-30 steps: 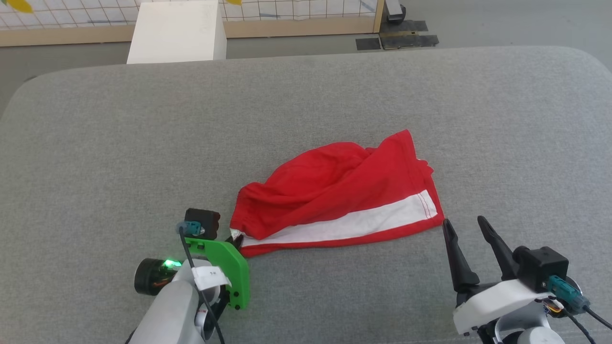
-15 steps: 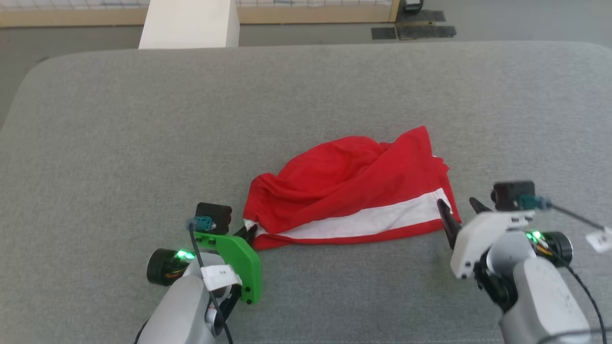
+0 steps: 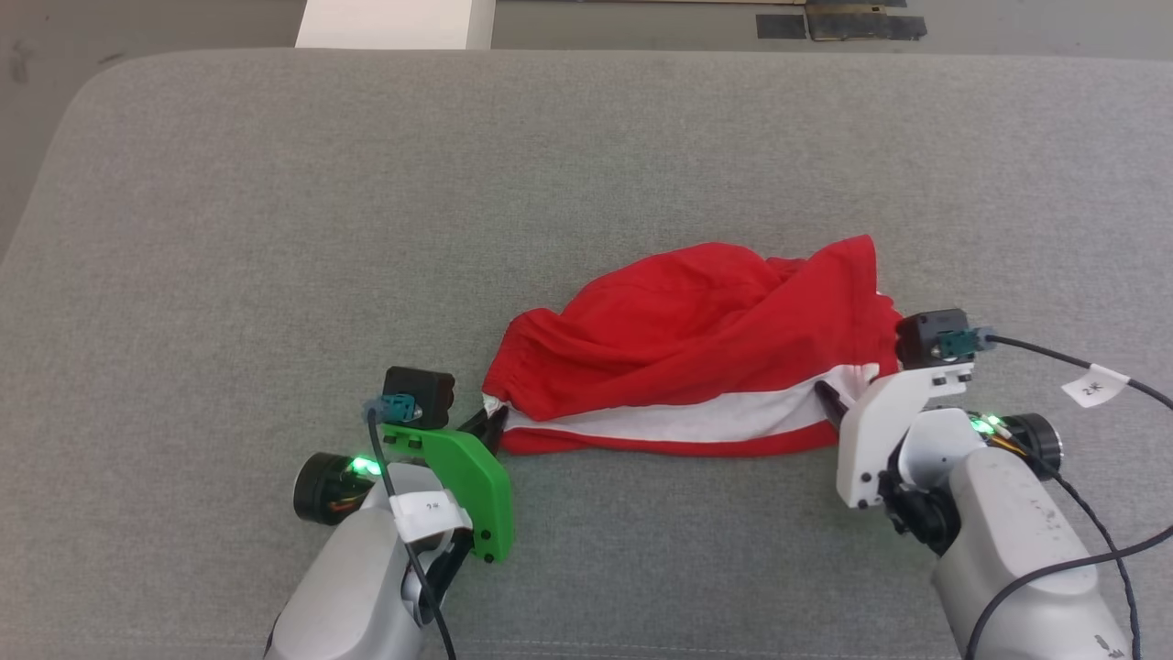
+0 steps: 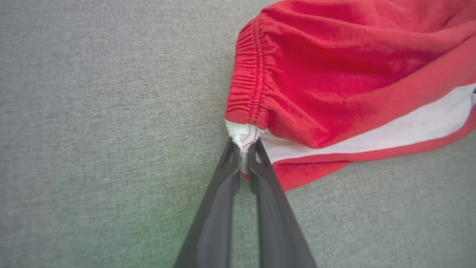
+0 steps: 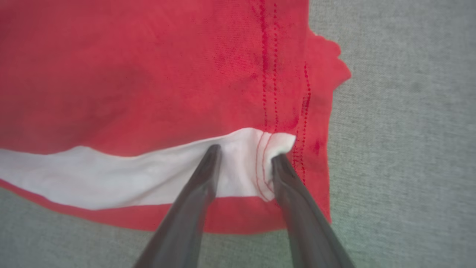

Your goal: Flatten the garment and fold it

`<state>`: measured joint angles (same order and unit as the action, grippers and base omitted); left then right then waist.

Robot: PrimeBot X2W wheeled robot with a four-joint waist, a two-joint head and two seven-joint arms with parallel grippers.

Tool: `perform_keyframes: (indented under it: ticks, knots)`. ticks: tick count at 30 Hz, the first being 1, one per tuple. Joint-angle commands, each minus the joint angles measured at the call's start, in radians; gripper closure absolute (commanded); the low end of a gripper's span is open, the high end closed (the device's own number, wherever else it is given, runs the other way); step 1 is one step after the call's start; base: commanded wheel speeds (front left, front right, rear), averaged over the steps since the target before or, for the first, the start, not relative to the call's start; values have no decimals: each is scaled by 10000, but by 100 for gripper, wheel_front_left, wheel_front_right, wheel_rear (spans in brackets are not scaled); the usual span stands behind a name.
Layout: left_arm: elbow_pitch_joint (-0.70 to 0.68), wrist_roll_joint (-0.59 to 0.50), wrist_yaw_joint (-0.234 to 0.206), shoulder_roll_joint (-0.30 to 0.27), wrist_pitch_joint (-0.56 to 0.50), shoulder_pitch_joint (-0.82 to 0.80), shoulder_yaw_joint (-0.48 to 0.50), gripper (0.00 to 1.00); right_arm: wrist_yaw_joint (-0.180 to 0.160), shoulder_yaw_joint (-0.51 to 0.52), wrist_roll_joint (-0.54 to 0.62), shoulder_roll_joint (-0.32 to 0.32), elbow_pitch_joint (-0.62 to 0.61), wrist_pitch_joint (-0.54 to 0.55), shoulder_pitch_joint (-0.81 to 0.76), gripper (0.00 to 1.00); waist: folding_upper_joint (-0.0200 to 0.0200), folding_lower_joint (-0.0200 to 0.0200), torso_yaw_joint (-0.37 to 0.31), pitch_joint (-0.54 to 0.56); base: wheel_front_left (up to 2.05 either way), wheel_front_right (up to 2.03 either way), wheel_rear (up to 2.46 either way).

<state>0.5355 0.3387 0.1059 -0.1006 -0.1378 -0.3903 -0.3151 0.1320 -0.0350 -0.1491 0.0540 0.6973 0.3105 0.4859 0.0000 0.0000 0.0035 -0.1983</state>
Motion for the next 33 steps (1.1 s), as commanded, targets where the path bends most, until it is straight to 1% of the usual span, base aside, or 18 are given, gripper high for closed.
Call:
perform_keyframes:
  ticks: [1, 2, 3, 9, 13, 16, 18, 20, 24, 27, 29, 31, 33]
  knots:
    - [24, 64, 41, -21, 72, -159, -5, 100, -13, -143, 2, -37, 139, -71, 34, 76, 0, 0, -33, 29, 0, 0, 0]
    - [38, 79, 36, -36, 77, -147, -3, 100, -13, -207, 8, -37, 172, -127, 38, 95, 0, 0, -54, 45, 0, 0, 0]
    - [43, 90, 29, -48, 85, -138, -1, 100, -13, -243, 15, -37, 177, -196, 42, 100, 0, 0, -72, 57, 0, 0, 0]
    - [50, 144, -10, -79, 125, -51, -43, 100, -13, -209, 108, -37, 131, -546, -83, 100, 0, 0, -151, 232, 0, 0, 0]
    - [-148, 222, 0, -91, 316, 24, -43, 100, -13, -74, -22, -37, -309, -816, -350, 100, 0, 0, -183, 440, 0, 0, 0]
    - [-599, 427, 41, -109, 490, 83, 24, 100, -13, -74, -197, -37, -1104, -665, -657, 100, 0, 0, -242, 616, 0, 0, 0]
    - [-1048, 625, 83, -163, 477, 110, 59, 100, -13, -43, -193, -37, -1841, -373, -865, 100, 0, 0, -301, 736, 0, 0, 0]
    - [-1649, 1055, 133, -159, 388, 127, 171, 100, -13, 38, -155, -36, -2696, 23, -1061, 100, 0, 0, -358, 809, 0, 0, 0]
    - [-3036, 2052, 206, -393, -262, -142, 318, 100, -13, -45, -212, 120, -4500, 1149, -1137, 100, 0, 0, -539, 754, 0, 0, 0]
    - [-3920, 2984, 231, -652, -1141, -802, 387, 100, -13, -280, -328, 482, -5541, 1938, -579, 100, 0, 0, -677, 522, 0, 0, 0]
    - [-4240, 3506, 237, -803, -1733, -1462, 445, 100, -13, -404, -449, 712, -5870, 2318, 88, 100, 0, 0, -745, 285, 0, 0, 0]
    - [-4299, 3869, 239, -907, -2232, -2281, 579, 100, -13, -498, -517, 935, -5897, 2622, 891, 100, 0, 0, -794, -47, 0, 0, 0]
    - [-4101, 3884, 202, -1048, -2524, -3203, 704, 100, -13, -552, -605, 1055, -5679, 2766, 1802, 100, 0, 0, -846, -402, 0, 0, 0]
